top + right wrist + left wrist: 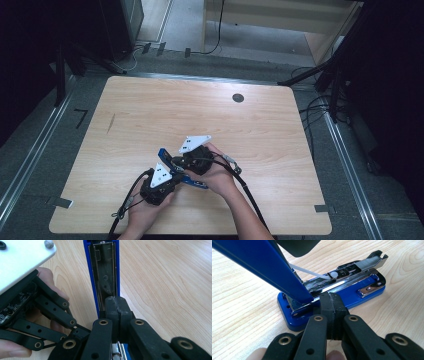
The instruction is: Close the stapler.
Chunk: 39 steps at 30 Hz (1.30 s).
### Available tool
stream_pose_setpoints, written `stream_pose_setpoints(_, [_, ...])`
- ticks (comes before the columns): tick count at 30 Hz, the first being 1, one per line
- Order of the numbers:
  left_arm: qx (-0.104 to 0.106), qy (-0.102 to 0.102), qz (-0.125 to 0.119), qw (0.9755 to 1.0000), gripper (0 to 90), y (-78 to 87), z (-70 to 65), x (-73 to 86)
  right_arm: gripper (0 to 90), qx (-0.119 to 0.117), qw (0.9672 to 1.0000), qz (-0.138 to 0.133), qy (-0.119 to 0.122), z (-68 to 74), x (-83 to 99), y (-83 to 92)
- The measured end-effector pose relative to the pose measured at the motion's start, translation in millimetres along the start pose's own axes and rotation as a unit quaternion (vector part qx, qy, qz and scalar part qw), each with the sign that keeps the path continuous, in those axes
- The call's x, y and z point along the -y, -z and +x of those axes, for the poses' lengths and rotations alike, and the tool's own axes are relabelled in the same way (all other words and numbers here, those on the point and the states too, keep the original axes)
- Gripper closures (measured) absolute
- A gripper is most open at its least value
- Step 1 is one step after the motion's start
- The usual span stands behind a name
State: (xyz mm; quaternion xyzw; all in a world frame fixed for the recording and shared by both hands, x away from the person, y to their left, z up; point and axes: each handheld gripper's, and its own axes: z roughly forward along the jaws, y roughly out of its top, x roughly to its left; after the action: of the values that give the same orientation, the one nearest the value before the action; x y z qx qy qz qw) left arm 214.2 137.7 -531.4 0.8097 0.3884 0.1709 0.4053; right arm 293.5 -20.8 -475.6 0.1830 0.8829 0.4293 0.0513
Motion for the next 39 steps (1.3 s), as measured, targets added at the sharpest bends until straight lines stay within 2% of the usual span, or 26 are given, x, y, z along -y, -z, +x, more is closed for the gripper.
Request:
stream_pose_setpoints(12, [-0.005,-0.010,-0.001,0.9999,90.0,-1.8,-2.0,-1.1,90.0,0.000,0.9999,-0.009,-0.006,-1.2,5.5,6.1])
stream_pose_setpoints(23, [0.001,-0.013,0.000,0.9999,90.0,-2.2,-2.7,-1.3,90.0,0.001,0.9997,-0.016,-0.017,-2.8,13.8,14.2])
stream_pose_setpoints(39, [0.004,-0.011,0.000,0.9999,90.0,-2.4,-2.3,-1.3,90.0,0.003,0.9996,-0.019,-0.021,-2.6,16.4,15.8])
